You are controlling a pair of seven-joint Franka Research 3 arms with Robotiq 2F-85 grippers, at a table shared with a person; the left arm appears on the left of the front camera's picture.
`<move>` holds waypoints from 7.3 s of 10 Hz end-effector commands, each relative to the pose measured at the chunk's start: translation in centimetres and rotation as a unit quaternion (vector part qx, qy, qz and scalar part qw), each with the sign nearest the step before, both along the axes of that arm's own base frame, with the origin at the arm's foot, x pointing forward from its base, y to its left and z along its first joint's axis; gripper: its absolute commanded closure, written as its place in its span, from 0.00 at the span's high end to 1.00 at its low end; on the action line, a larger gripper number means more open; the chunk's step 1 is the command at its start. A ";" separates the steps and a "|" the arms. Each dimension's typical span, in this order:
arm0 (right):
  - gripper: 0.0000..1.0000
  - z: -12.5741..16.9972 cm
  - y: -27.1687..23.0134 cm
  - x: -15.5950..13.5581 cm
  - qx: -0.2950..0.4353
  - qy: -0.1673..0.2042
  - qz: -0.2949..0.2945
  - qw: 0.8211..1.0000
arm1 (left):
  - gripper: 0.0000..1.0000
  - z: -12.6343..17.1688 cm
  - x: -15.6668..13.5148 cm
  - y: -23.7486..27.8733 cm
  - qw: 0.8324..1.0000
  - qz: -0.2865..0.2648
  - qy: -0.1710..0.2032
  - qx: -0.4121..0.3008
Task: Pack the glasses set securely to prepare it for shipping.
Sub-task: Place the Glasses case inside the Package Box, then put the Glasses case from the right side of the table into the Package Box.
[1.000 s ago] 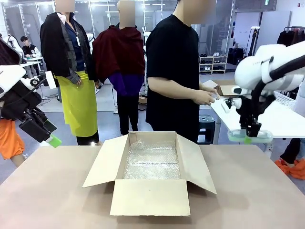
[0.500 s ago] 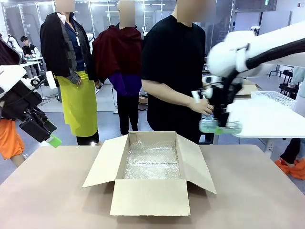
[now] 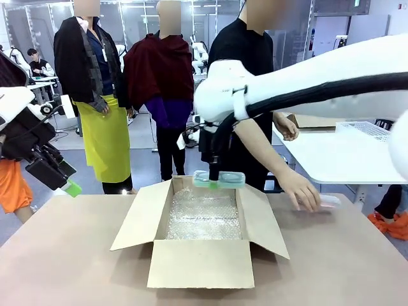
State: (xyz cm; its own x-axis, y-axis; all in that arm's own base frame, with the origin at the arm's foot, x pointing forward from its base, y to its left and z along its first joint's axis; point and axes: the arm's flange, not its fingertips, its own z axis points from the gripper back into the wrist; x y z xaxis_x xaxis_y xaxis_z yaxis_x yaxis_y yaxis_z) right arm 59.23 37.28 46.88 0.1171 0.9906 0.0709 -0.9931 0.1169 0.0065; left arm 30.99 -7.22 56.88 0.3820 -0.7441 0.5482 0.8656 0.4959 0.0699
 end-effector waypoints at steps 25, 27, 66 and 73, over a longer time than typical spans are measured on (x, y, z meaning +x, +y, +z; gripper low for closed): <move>0.93 -13.6 4.4 7.6 -0.008 0.005 0.005 1.000 | 1.00 0.0 -0.1 0.3 1.000 -0.012 0.001 -0.002; 0.93 -10.0 3.4 6.0 -0.030 0.013 0.001 0.999 | 1.00 0.0 -0.1 0.3 1.000 -0.012 0.001 -0.002; 0.93 -3.4 -40.2 6.4 -0.034 -0.009 -0.416 0.909 | 1.00 0.0 -0.1 0.3 1.000 -0.012 0.001 -0.002; 0.93 -5.8 -40.2 7.4 -0.040 -0.029 0.084 0.995 | 1.00 0.0 -0.1 0.3 1.000 -0.012 0.001 -0.002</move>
